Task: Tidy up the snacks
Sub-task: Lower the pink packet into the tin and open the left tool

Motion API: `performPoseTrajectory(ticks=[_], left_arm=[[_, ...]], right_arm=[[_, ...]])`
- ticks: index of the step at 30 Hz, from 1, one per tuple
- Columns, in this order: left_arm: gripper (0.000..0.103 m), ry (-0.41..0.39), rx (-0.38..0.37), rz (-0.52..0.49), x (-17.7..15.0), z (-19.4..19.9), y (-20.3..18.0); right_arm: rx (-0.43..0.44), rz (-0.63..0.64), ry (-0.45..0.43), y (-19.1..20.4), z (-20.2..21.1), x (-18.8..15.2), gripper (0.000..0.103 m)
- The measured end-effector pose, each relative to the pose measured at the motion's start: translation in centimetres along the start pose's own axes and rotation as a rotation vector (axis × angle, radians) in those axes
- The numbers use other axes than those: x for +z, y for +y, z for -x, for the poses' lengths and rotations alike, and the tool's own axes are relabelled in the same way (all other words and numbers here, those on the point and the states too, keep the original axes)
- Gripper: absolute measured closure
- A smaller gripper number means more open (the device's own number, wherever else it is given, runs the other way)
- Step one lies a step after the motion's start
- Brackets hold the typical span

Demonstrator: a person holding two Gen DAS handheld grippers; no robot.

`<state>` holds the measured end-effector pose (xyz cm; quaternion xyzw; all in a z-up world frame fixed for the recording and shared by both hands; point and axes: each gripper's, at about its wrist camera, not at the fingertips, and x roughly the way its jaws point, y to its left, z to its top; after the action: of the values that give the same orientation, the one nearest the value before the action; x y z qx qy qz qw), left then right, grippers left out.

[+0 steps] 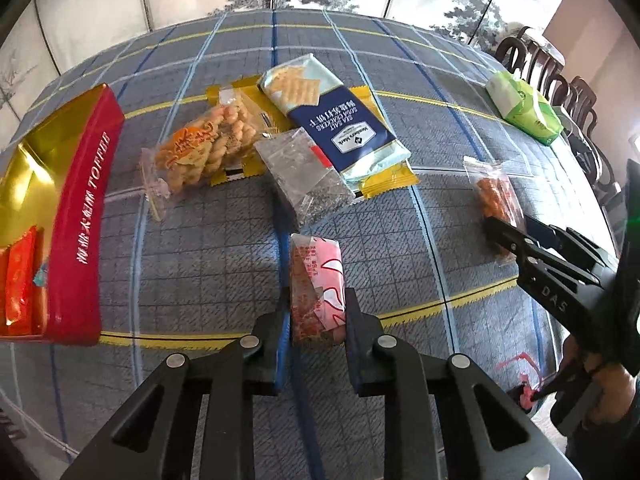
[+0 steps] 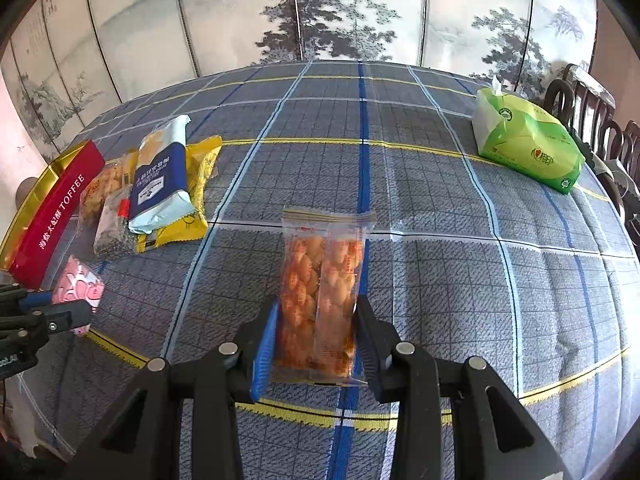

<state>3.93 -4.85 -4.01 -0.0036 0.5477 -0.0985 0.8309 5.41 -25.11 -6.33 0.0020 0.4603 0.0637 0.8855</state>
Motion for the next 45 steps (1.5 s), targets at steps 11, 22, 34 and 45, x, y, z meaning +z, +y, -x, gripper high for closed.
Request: performPoseTrajectory(ticks=[11,22,34,45], left_arm=[[0.083,-0.086,0.019,-0.041,0.3,4.1,1.4],[0.083,-0.168,0.12,0.049,1.4,7.7,8.9],[0.083,-0.12,0.267,0.212,-0.5,7.1,19.8],[0.083,-0.072,0.306,0.258,-2.3,5.9,24.5]], right_arm=[[-0.045,0.007,0.023,0.7,-0.2,0.3,0.066],[-0.082,-0.009,0.044,1.1,-0.3,0.5,0.066],[-0.11,-0.032,0.059,1.4,-0.5,0.8,0.066],[-0.138,-0.069,0.075,1.7,-0.5,0.9,0.066]])
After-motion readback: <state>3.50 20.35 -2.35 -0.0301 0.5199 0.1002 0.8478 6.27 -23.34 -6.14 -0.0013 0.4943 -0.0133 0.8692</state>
